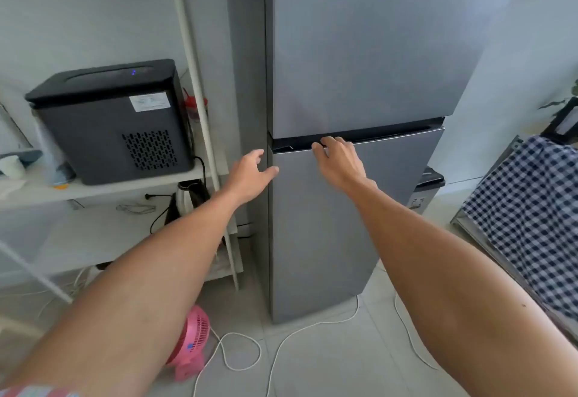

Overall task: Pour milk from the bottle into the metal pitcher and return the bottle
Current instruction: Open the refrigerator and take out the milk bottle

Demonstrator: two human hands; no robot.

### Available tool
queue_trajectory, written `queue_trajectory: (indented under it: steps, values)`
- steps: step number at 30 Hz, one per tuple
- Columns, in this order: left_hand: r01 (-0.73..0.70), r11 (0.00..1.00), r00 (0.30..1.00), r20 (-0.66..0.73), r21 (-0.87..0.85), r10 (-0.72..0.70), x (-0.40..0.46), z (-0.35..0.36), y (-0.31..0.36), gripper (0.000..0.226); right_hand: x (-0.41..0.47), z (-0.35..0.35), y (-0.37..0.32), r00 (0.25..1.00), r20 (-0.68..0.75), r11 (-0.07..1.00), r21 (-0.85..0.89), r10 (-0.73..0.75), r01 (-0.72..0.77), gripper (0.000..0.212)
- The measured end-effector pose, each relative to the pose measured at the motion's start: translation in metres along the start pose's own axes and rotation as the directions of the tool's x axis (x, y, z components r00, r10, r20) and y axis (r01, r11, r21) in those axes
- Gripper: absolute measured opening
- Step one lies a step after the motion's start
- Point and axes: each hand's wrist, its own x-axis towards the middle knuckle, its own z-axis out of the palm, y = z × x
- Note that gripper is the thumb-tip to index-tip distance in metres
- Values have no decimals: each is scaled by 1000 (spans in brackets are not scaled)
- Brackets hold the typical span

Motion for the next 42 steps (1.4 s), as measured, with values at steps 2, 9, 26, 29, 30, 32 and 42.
queue_trajectory:
  steps: [2,9,26,29,30,32,42]
  values:
    - [5,999,1000,1,-39,-5,12,3,-6,75,12,11,-2,1000,-11,998,61,26,-26,44]
    - [-17,972,999,40,-235,27,58,36,-55,63,41,56,-4,985,-105,955,279,135,-101,55]
    - [-159,964,986,14,-214,166,56,53,-70,72,50,57,3,977,-109,906,405,181,-123,78]
    - [-189,962,980,23,-196,197,39,56,-66,65,43,59,3,961,-156,902,407,227,-147,82]
    - [-205,958,977,14,-199,212,31,57,-65,62,39,58,4,958,-158,904,397,239,-160,82]
    - [-228,944,973,-30,-240,227,13,56,-60,52,28,49,10,957,-146,902,392,253,-179,79]
    - [-207,975,968,128,-80,216,-24,104,-29,25,-57,-22,48,890,-143,848,398,433,-349,66]
